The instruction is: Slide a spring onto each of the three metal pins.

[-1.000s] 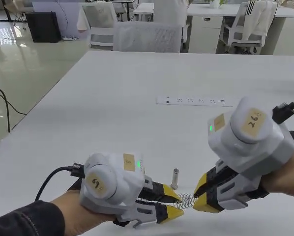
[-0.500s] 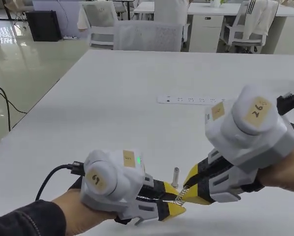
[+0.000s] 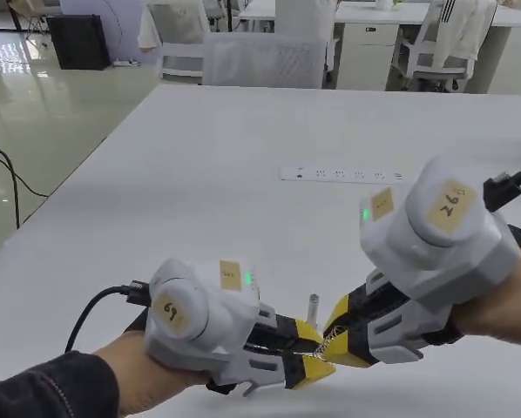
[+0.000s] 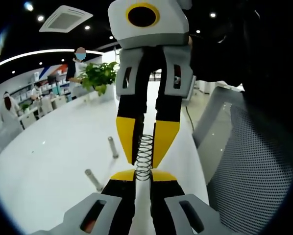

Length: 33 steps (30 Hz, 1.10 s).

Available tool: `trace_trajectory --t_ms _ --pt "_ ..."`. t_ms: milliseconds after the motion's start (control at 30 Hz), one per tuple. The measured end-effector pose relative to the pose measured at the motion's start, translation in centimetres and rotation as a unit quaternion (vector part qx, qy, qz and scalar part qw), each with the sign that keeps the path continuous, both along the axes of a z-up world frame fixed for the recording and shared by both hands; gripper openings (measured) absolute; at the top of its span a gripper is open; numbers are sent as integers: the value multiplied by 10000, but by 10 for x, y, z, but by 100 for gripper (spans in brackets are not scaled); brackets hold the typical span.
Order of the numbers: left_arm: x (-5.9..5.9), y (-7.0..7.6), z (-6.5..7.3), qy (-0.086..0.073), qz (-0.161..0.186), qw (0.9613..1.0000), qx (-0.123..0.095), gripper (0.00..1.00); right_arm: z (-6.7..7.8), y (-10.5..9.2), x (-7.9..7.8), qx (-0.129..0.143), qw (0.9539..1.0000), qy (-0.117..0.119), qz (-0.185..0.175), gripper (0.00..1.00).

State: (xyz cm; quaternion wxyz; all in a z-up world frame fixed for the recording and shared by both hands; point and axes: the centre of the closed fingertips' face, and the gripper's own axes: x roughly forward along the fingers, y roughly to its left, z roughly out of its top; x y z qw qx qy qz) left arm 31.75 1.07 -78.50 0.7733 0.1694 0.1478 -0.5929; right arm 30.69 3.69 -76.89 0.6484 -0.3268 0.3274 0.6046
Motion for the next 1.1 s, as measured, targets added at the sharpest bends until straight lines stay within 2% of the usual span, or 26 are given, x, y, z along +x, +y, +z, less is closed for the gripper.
trace_trajectory --t_ms 233,500,633,900,1100 --pt "0 -2 6 36 13 9999 -162 2 1 -2 2 40 10000 23 -41 9" --pt "1 -2 4 80 69 9998 -141 4 -2 -2 2 -14 9999 63 -97 8" --pt "4 0 5 92 162 9996 -189 14 -2 -2 3 -40 9999 58 -98 8" --pt "4 5 3 336 319 9985 -278 27 0 -8 8 -97 9998 16 -166 8" --pt "3 12 4 411 409 9977 -348 35 -1 -14 11 -181 9996 5 -212 8"
